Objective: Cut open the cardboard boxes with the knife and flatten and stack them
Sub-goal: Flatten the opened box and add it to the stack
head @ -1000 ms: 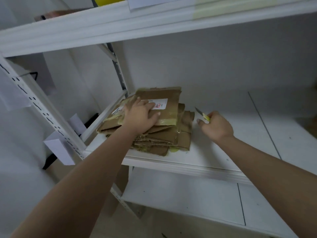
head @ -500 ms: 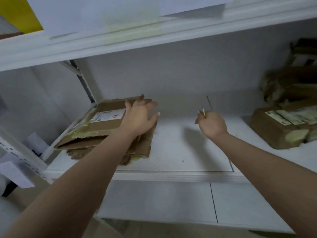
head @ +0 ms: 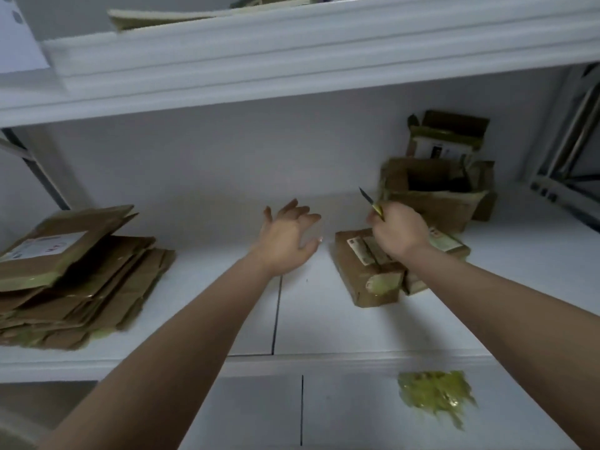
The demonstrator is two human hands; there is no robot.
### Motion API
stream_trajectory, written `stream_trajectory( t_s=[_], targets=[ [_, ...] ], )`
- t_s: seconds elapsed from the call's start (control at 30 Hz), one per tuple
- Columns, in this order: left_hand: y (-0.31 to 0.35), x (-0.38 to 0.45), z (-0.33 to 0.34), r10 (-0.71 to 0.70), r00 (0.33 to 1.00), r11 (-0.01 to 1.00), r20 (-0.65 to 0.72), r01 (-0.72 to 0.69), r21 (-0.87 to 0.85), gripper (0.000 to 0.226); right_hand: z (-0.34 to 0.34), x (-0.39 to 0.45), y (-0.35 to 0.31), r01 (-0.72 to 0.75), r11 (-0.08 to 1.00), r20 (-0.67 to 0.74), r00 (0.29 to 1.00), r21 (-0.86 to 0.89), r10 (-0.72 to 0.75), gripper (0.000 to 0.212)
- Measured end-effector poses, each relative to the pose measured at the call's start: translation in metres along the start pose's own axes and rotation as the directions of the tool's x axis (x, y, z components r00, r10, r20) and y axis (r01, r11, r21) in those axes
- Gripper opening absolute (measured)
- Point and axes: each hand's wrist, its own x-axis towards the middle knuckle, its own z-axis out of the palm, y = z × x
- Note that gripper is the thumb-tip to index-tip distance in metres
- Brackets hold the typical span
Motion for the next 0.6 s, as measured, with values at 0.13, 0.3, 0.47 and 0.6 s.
stream_trajectory(
  t_s=[0.13,0.3,0.47,0.6],
  targets=[
    [0.035,0.016,0.028,-0.023,0.999,0.999,0.039,0.025,-0.045,0.055,-0.007,0.011,0.045,-0.033,0.999,-0.006,0.999,-0.035,0.032,0.023],
    [0.072,0.051,0.045,-0.041,0.997,0.993,0.067,0.049,-0.112,0.068,-0.006,0.016,0.082,-0.071,0.995,-0.027,0.997,0.066,0.073,0.021],
    [0.101,0.106,0.048,-0.051,0.997,0.964,0.056,0.064,-0.258,0.072,-0.009,0.015,0.104,-0.114,0.986,-0.057,0.991,0.119,0.121,0.022],
    [0.123,0.143,0.054,-0.167,0.980,0.958,0.105,0.187,-0.215,0.053,-0.012,0.018,0.117,-0.140,0.981,-0.038,0.988,0.134,0.147,0.023]
  ],
)
